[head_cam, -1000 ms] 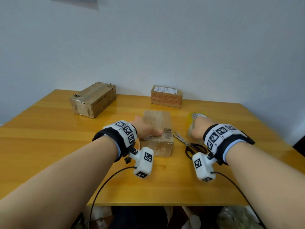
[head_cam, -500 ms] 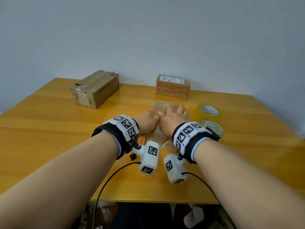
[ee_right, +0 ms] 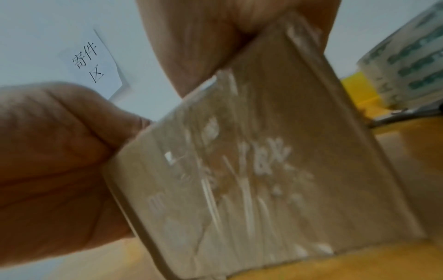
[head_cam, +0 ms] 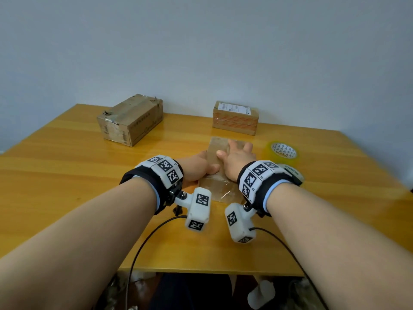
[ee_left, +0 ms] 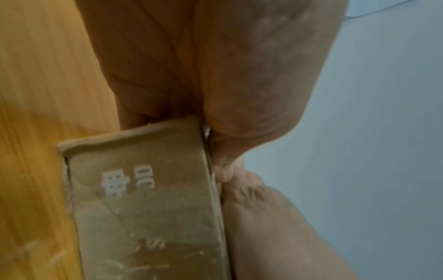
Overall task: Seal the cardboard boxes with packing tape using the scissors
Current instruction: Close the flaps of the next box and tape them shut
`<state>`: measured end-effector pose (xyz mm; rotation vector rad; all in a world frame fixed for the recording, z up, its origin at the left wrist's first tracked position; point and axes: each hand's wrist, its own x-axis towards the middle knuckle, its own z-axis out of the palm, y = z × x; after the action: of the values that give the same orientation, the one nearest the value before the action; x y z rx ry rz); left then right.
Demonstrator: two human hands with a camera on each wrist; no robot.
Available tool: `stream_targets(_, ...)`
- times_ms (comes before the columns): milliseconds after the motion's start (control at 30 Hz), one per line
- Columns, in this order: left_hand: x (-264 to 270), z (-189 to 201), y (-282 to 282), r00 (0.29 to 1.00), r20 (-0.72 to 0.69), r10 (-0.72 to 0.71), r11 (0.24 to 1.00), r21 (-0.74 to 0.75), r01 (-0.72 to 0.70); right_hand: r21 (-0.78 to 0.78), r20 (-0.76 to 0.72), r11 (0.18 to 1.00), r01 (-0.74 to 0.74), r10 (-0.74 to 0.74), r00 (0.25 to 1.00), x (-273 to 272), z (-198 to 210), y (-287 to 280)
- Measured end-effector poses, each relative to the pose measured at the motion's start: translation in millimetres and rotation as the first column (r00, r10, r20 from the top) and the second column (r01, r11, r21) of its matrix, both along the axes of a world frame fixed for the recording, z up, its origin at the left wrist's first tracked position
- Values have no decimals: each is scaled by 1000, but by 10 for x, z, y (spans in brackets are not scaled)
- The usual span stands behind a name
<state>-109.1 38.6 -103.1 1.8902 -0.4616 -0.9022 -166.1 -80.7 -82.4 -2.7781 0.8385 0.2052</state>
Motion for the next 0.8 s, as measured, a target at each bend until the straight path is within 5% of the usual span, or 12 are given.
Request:
stream_targets(100,156,87,106,998,63,-17,1000,17,16,-103,-68,994,-28,21,997,42,130,-65)
stream_targets(167,272,188,183,954,299,-18,988,149,-28,-176,-24,984,-42,38,999,71,240,-133)
stream_targets(300,240,298,101,682,722,-115,848,429,-312,-257,93,966,-43,69,993,191,297,-282)
stream_targets(467,71,26,-70,705,650,-282,773,590,-234,-99,180,994,-50,67,981,422,222,-191)
stream_targets(567,116,-10,0,625,620,-474,709,690,-145,-67,212,996,-64,77,974,561,142,-136)
stream_targets(800,225,-2,50,546,662,-514,747,658,-96,-47,34,998,-48,49,998,768,-307,-140)
